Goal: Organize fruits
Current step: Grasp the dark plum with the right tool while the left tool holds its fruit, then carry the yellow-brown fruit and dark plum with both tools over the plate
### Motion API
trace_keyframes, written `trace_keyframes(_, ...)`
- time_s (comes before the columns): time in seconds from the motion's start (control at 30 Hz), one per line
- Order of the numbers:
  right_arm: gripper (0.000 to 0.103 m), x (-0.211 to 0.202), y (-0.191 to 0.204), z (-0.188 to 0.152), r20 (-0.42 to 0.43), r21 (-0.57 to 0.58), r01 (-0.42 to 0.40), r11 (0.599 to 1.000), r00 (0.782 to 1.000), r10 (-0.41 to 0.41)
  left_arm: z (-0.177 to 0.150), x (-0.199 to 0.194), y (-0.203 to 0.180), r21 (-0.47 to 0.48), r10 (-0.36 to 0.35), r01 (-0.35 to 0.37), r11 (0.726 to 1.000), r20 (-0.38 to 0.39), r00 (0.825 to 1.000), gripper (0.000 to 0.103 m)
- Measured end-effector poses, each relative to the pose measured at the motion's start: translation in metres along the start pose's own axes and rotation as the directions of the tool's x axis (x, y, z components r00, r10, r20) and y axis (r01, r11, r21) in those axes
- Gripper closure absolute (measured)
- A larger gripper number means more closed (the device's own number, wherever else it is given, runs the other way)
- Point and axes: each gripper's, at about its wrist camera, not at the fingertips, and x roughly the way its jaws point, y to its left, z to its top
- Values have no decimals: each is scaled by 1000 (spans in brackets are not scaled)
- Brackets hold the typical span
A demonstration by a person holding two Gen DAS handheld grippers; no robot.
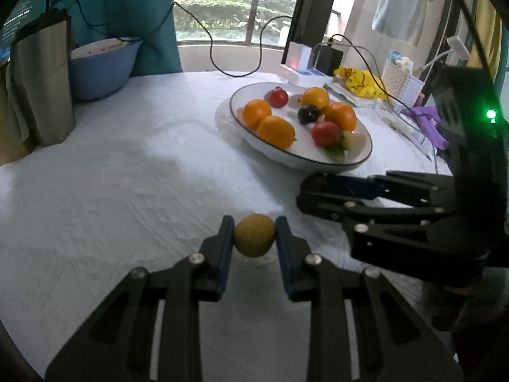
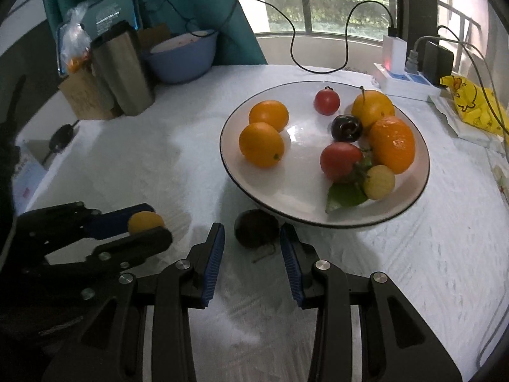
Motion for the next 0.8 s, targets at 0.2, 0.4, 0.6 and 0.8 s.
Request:
trace_keyframes(0.2, 72, 0, 4, -1, 10, -19, 28, 999, 1000, -28, 0, -4, 3, -7, -10, 10, 1000, 12, 1000, 76)
trace_keyframes(0.4, 72, -8, 14, -3, 24, -51, 9, 999, 1000, -8, 0, -12, 1, 1, -6, 6, 1000, 30, 1000, 76)
trace_keyframes(0.6, 72, -21, 20, -7, 36, -60, -7, 998, 999, 9, 1, -23, -2, 12, 8, -9, 1000, 50, 999, 76)
trace_keyframes(0.8, 72, -44, 18, -8, 76, -58, -3, 998, 997, 8, 6, -33, -13, 35, 15, -18, 999, 69, 998, 76)
